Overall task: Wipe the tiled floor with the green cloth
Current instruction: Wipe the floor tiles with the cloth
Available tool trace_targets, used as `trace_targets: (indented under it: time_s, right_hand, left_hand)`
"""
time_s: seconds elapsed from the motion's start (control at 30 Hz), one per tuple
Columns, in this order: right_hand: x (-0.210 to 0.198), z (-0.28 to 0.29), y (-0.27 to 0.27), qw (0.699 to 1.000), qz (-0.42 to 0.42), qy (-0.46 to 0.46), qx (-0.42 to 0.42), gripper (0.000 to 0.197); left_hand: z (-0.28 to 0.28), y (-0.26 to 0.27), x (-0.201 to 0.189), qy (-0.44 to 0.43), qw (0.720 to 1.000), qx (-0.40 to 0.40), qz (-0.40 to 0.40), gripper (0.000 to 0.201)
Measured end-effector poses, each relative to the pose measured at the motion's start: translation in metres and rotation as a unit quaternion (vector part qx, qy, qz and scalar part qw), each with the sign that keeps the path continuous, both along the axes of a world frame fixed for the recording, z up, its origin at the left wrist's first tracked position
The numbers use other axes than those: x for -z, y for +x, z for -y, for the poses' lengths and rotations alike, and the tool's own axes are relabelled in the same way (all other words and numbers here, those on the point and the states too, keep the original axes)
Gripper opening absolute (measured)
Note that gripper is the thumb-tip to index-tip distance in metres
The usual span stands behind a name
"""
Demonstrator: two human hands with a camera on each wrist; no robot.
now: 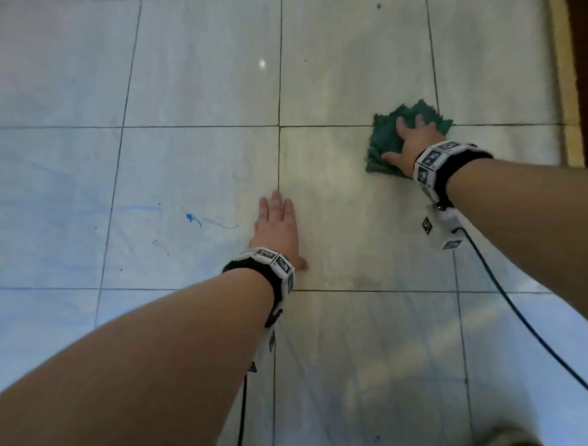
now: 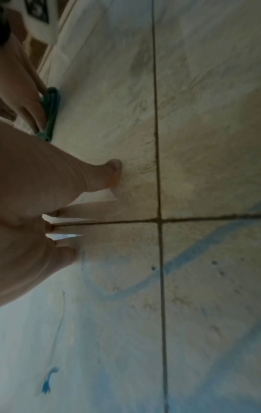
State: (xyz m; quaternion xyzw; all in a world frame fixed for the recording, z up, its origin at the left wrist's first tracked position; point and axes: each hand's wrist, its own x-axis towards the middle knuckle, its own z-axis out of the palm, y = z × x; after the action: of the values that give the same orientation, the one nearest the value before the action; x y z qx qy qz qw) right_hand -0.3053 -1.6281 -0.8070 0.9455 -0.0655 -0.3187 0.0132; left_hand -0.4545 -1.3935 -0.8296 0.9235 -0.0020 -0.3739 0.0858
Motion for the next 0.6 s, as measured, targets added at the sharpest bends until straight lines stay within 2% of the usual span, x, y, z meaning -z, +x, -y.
trace_targets:
  time_s: [0.07, 0.13, 0.23, 0.33, 0.43, 0.6]
  right_hand:
    - [0.004, 0.002, -0.012, 1.0, 0.004, 0.007, 0.001, 0.086]
    - [0.01, -0.031, -0.033, 0.997, 0.004, 0.048, -0.067, 0.086]
    - [0.016, -0.099, -0.054, 0.975, -0.019, 0.095, -0.199, 0.086]
    - [0.023, -0.131, -0.052, 0.967, -0.038, 0.111, -0.227, 0.085]
    - [0.02, -0.118, -0.027, 0.972, -0.03, 0.105, -0.208, 0.086]
    - [0.016, -0.054, -0.006, 0.995, 0.005, 0.077, -0.066, 0.09]
  left_hand:
    - [0.003, 0.002, 0.001, 0.004, 1.0, 0.0, 0.0, 0.129]
    - [0.004, 0.004, -0.001, 0.004, 1.0, -0.001, -0.008, 0.129]
    - [0.005, 0.004, -0.002, 0.005, 1.0, 0.0, -0.006, 0.126]
    - [0.004, 0.005, 0.0, 0.015, 1.0, -0.005, -0.002, 0.125]
    - [0.003, 0.005, 0.0, 0.015, 1.0, 0.003, -0.005, 0.13]
    - [0.002, 0.003, 0.0, 0.014, 1.0, 0.011, -0.009, 0.131]
